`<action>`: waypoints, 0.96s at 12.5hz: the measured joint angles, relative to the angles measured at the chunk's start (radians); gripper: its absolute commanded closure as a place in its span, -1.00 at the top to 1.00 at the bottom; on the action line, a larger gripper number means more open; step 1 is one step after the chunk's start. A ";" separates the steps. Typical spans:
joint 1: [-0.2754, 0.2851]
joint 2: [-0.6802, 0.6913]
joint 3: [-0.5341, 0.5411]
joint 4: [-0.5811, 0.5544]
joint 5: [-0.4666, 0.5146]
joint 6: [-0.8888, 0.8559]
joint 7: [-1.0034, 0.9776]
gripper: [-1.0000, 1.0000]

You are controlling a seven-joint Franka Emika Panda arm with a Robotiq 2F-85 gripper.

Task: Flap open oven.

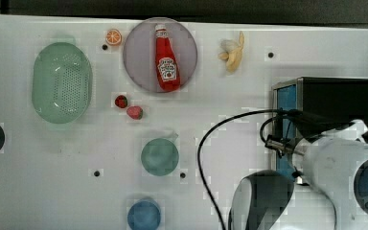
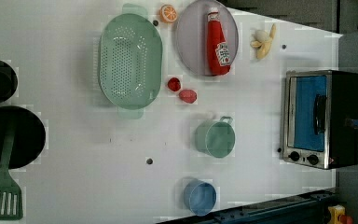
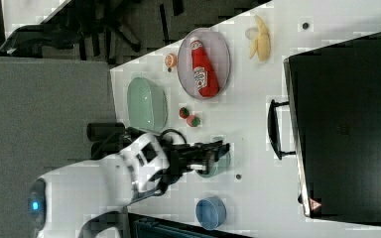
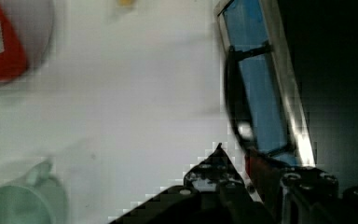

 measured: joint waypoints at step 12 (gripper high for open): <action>-0.001 0.329 -0.079 -0.012 -0.004 0.276 -0.119 -0.65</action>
